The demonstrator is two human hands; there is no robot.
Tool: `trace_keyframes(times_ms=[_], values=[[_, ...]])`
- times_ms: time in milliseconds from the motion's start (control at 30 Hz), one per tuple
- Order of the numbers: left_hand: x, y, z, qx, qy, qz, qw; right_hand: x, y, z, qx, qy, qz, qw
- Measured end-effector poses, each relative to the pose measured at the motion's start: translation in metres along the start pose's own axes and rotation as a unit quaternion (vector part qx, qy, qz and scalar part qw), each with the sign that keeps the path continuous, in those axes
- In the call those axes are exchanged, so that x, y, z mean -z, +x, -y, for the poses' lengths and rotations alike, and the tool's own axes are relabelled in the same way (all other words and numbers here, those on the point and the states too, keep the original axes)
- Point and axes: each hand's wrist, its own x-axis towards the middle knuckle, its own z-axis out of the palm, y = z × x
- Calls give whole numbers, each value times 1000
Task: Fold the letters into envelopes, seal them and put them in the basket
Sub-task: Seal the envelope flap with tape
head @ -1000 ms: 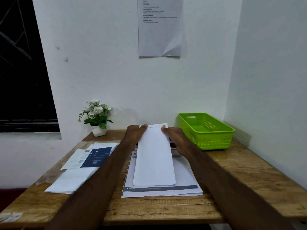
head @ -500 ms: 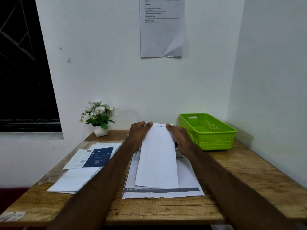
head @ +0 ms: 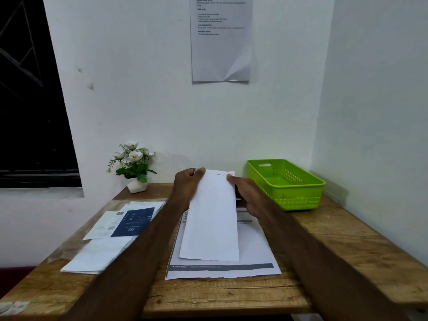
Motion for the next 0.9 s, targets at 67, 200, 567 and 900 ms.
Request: trace_keyframes(times_ms=[67,200,567,900], values=[[2,1,0,-7,19,-6,1000,0,-1,1,3,-4,12,1000],[1,0,-3,-2,-25,-14,1000,6,-6,6,-16,-14,58,998],[4,-3,-12,19,-55,-34,998,15,-43,8,-100,-39,144,984],[3,-5,-21,-3,-55,-61,997,13,-77,-16,-87,-11,126,988]])
